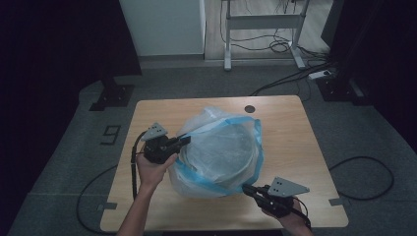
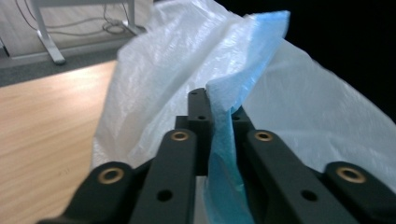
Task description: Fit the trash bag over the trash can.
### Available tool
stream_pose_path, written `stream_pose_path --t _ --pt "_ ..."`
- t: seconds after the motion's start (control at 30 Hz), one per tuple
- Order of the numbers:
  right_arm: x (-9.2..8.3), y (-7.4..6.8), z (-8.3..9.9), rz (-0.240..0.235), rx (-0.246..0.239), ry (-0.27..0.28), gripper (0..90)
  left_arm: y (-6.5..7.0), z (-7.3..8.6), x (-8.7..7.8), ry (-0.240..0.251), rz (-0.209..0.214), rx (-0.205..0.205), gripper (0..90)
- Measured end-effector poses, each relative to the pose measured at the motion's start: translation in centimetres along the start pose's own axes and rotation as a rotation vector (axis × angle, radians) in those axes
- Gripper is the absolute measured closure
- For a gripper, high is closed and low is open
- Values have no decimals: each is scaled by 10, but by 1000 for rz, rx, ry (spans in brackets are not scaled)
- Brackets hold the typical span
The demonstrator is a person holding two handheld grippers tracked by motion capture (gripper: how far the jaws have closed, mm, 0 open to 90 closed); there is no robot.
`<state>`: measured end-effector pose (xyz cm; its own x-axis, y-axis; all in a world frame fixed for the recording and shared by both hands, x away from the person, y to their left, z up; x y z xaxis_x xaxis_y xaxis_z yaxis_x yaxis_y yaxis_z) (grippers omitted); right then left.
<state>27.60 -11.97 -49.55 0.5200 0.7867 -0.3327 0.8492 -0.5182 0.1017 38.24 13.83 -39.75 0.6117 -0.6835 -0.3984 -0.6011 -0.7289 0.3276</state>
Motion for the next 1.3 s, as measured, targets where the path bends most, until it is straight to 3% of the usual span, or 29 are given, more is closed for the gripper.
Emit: stream_pose_path --t 0.2,0.27,0.33,0.5,0.6,0.7,0.83,0.9,1.03,1.1,1.17,1.3 --pt "1 1 4 -5 2 -16 868 -19 -11 -3 68 47 -118 885" --pt "0 1 5 -11 8 -12 851 -21 -11 -3 64 47 -123 886" --pt "-5 0 2 -7 10 7 774 -21 -9 -2 66 47 -122 888" --pt "-28 11 -19 57 4 89 608 -20 -8 -2 76 46 -120 891" --pt "-43 34 -36 134 12 140 559 -18 -9 -3 84 46 -116 892" --pt "-45 63 -49 207 15 152 517 -16 -10 -4 93 47 -114 892" --pt "-31 101 -58 276 42 152 499 -17 -11 -3 98 48 -110 893" --pt "-18 121 -60 307 81 146 492 -18 -11 -2 97 48 -106 893" --pt "5 145 -63 333 169 144 558 -22 -11 -2 103 53 -113 893" --pt "16 150 -64 303 190 155 687 -25 -10 -2 104 54 -115 893" --pt "22 154 -64 322 178 137 861 -28 -9 -1 104 48 -120 893" --pt "29 166 -63 338 234 142 890 -38 -6 5 96 29 -136 893"
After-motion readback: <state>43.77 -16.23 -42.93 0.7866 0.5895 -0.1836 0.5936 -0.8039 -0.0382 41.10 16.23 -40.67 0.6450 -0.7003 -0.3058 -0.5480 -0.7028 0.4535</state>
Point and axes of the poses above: each handheld gripper's, and its own axes: x roughly forward along the jaws, z roughly out of its underside, y roughly to its right, the point moved 7 cm from there along x, roughly forward along the jaws, and after that the axes turned 9 degrees about -x, right-handed, at the moved point
